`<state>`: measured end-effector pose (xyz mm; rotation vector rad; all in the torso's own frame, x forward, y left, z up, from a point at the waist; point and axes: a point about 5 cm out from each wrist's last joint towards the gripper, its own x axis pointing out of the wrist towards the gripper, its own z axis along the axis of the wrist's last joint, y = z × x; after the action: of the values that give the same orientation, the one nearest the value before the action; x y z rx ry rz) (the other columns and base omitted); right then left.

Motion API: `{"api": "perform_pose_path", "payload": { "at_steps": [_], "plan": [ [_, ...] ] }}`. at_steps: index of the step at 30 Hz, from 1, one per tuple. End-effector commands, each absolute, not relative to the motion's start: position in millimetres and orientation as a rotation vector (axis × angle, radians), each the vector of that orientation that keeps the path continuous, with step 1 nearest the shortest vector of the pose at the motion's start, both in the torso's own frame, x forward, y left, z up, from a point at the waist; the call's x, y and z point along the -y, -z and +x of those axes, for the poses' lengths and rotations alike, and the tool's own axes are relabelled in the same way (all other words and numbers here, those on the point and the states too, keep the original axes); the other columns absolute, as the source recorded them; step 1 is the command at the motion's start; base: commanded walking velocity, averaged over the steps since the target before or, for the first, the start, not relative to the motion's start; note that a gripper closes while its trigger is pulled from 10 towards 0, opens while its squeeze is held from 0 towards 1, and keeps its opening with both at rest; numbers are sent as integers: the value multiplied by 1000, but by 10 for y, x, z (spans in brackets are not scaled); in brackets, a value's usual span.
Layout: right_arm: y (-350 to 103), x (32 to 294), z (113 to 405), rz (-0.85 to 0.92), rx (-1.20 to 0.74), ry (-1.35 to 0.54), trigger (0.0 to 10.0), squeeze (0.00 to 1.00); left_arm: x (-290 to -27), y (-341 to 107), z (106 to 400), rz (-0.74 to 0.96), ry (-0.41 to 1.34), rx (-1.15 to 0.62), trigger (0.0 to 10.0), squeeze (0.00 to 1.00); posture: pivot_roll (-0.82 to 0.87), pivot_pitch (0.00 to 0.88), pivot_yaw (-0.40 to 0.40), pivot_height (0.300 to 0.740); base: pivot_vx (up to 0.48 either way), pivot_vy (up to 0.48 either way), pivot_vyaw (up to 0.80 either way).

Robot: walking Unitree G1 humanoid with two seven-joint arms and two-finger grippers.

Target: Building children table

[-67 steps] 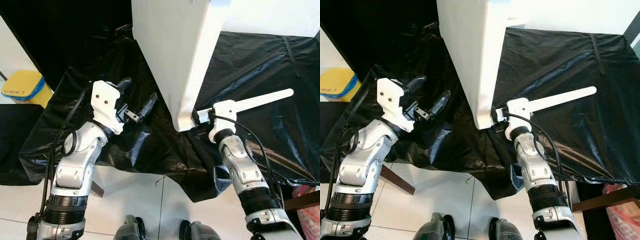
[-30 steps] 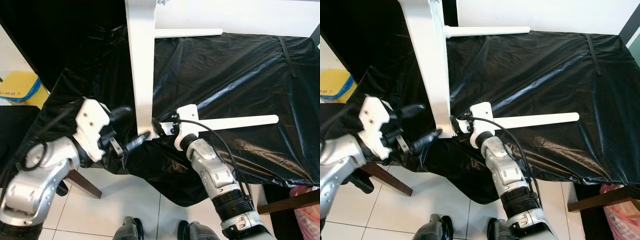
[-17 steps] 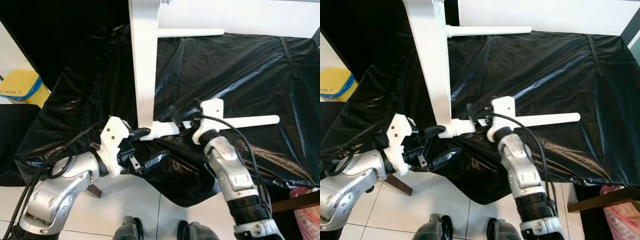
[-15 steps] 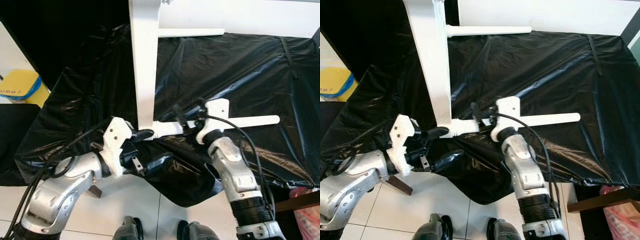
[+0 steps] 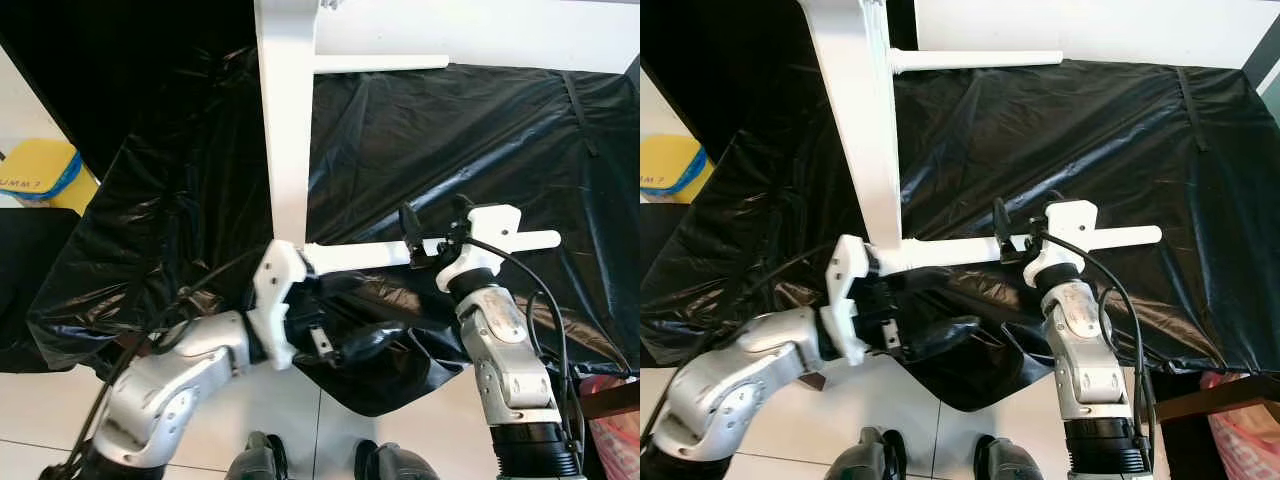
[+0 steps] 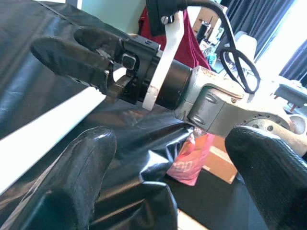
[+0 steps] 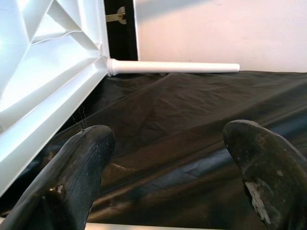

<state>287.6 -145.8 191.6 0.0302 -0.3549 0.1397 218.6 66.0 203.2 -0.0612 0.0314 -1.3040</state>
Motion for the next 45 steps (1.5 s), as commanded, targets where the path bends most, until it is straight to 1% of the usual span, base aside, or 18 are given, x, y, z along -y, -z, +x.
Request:
{"api": "perform_pose_path", "payload": {
  "at_steps": [1,5,9,12,14,15,16,17,18,21,22,24,27,28,35,36,42,45],
  "plan": [
    [-1890,1523,2847,24,339,-112,10000,0,-595,-1989,2165,-75,1325,-50,10000,0,23,231,-21,740,0,0,0],
    [-1903,1564,2811,15,342,-88,10000,0,-471,-1982,2224,-96,1274,-25,10000,0,14,236,-16,740,0,0,0],
    [-1908,1571,2797,16,344,-81,10000,0,-446,-2011,2278,-98,1223,10,10000,0,9,237,-12,740,0,0,0],
    [-1911,1570,2782,18,343,-74,10000,0,-446,-2023,2368,-95,1141,35,10000,0,7,239,-8,740,0,0,0],
    [-1905,1569,2769,20,342,-70,10000,0,-521,-2028,2507,-54,983,69,10000,0,12,236,-6,740,0,0,0],
    [-1902,1570,2766,20,340,-69,10000,0,-547,-2030,2545,-41,935,79,10000,0,12,236,-6,740,0,0,0],
    [-1902,1570,2766,20,340,-69,10000,0,-547,-2030,2545,-41,935,79,10000,0,12,236,-6,740,0,0,0],
    [-1892,1586,2774,14,337,-66,10000,0,-596,-2021,2595,-30,873,80,10000,0,16,234,-7,740,0,0,0],
    [-1892,1586,2774,14,337,-66,10000,0,-596,-2021,2595,-30,873,80,10000,0,16,234,-7,740,0,0,0],
    [-1860,1654,2829,-7,319,-64,10000,0,-722,-1992,2666,-15,758,74,10000,0,20,232,-9,740,0,0,0],
    [-1860,1654,2829,-7,319,-64,10000,0,-722,-1992,2666,-15,758,74,10000,0,20,232,-9,740,0,0,0],
    [-1846,1715,2889,-14,301,-69,10000,0,-801,-1987,2692,-14,698,82,10000,0,25,229,-12,740,0,0,0],
    [-1846,1715,2889,-14,301,-69,10000,0,-801,-1987,2692,-14,698,82,10000,0,25,229,-12,740,0,0,0],
    [-1857,1810,2967,-30,293,-62,10000,0,-878,-1985,2715,-11,638,90,10000,0,35,223,-19,740,0,0,0],
    [-1880,1970,3127,-67,272,-68,10000,0,-997,-1987,2715,11,579,102,10000,0,47,214,-31,740,0,0,0],
    [-1879,2021,3186,-73,260,-77,10000,0,-1069,-1987,2707,31,566,104,10000,0,51,212,-34,740,0,0,0],
    [-1817,2081,3248,-44,214,-79,10000,0,-1223,-1987,2711,77,547,99,10000,0,58,209,-41,740,0,0,0],
    [-1748,2043,3250,-22,188,-100,10000,0,-1316,-1993,2719,104,538,98,10000,0,60,206,-42,740,0,0,0]
  ]
}}
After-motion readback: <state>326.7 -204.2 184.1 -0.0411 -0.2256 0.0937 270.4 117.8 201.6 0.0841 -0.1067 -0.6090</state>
